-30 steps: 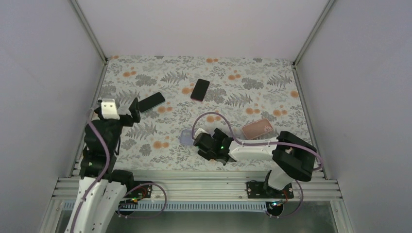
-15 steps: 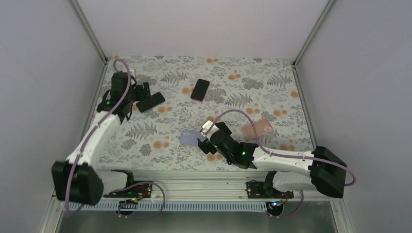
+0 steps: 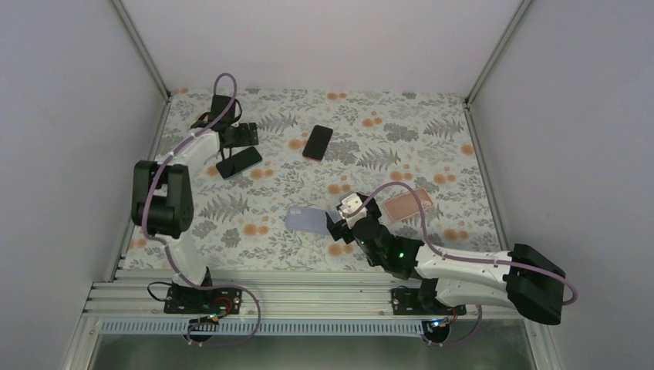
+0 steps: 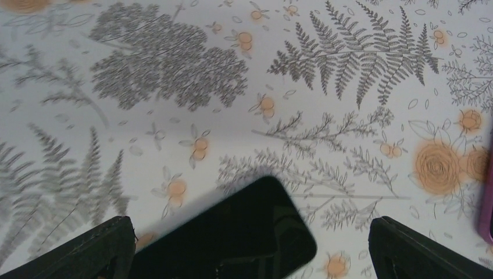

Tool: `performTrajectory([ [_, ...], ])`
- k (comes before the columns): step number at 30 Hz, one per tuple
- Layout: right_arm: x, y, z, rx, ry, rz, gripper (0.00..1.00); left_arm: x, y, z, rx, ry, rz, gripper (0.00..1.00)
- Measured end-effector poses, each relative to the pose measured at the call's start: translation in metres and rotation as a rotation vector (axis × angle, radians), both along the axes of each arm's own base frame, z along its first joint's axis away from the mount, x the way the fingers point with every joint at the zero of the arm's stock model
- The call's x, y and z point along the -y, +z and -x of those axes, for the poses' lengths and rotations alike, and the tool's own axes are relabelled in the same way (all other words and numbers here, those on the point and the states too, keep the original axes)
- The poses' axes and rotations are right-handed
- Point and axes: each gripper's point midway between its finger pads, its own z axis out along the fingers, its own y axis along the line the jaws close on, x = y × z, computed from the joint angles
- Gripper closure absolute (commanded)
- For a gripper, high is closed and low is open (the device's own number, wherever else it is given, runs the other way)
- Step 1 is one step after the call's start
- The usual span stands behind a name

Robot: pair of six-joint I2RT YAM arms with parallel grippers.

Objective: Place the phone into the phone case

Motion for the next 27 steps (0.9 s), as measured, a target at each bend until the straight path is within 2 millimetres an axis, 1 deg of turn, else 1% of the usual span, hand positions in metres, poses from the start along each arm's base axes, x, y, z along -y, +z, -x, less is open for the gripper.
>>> performTrajectory([
  [3, 0.002, 0.008, -0.001, 0.017, -0.014, -0.029, 0.01, 0.006, -0.011, -0.018, -0.024, -0.014, 0.012, 0.00],
  [7, 0.002, 0.010, -0.003, 0.023, -0.025, -0.043, 0.01, 0.013, -0.029, -0.039, -0.059, -0.035, 0.026, 0.00],
  [9, 0.002, 0.009, -0.003, 0.022, -0.030, -0.038, 0.01, 0.017, -0.041, -0.046, -0.088, -0.047, 0.032, 0.00],
  [13, 0.003, 0.005, -0.004, 0.018, -0.035, -0.024, 0.01, 0.022, -0.064, -0.052, -0.149, -0.074, 0.040, 0.00],
  [15, 0.003, 0.003, -0.004, 0.018, -0.039, -0.020, 0.01, 0.025, -0.072, -0.051, -0.173, -0.087, 0.046, 0.00],
  [18, 0.004, 0.002, -0.005, 0.018, -0.043, -0.016, 0.01, 0.029, -0.081, -0.045, -0.210, -0.111, 0.060, 0.00],
  [22, 0.003, -0.004, -0.005, 0.011, -0.045, 0.003, 0.01, 0.033, -0.087, -0.037, -0.228, -0.145, 0.075, 0.00],
  [24, 0.003, -0.007, -0.006, 0.006, -0.046, 0.015, 0.01, 0.035, -0.086, -0.033, -0.227, -0.158, 0.081, 0.00],
  [27, 0.004, -0.010, -0.006, 0.002, -0.048, 0.024, 0.01, 0.035, -0.086, -0.018, -0.227, -0.175, 0.088, 0.00],
])
